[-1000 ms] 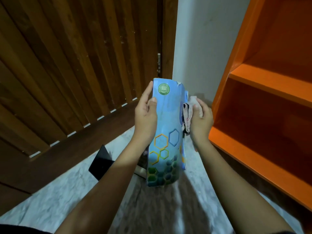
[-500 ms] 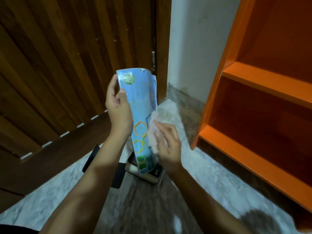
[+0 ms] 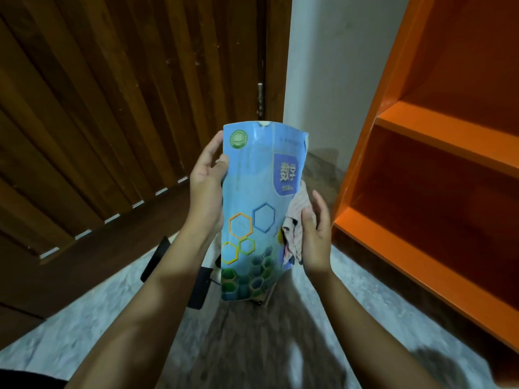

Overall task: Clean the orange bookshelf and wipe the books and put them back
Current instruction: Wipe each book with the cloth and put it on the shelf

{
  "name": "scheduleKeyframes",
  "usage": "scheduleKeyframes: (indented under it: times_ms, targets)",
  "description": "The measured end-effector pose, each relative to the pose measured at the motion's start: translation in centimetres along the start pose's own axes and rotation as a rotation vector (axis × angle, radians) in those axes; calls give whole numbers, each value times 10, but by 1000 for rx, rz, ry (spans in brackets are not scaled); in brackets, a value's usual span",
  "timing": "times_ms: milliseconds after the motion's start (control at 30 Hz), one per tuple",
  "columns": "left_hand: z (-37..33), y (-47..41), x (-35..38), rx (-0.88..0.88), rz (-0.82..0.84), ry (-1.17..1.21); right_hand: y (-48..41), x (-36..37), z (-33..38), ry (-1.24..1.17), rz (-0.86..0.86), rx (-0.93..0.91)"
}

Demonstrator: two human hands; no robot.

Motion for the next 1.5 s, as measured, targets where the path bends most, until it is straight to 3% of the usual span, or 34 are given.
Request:
scheduleKeyframes:
  times_ms: [167,267,367,567,800,933,1100,1267,1367,1500]
  targets:
    - [-8,7,15,-8,103,11,1,1,-1,-159,328,217]
    - [-17,7,16,15,102,25,2,-4,0,-323,405,380]
    - [-30,6,13,92,78,-32,-3,-19,18,-382,268,370]
    - [-43,16,43,223,31,-47,-34,-52,103,-138,104,-6]
    - [-95,18,163,393,150,122,-98,-93,229,-51,11,-387]
    - [-120,17,234,469,244,142,-144,-116,278,-19,-68,-512]
    - [-116,14,292,494,391,112,-201,-132,282,-69,-156,-474]
    - [-83,-4,316,462,455,-13,-241,-140,242,-165,-293,-261]
    - [-68,-24,320,552,442,-93,-265,-130,221,-244,-205,-181]
    - [-56,-40,329,734,373,-172,-296,-122,218,-329,-192,-210]
Point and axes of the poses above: each hand's wrist, its own y-axis away from the middle knuckle, its own x-axis out of the palm, z = x × y, the point moved 4 cm from there along -y, towards the middle knuckle, and after that the axes turned 10 degrees about -z, right-handed, at the moved point
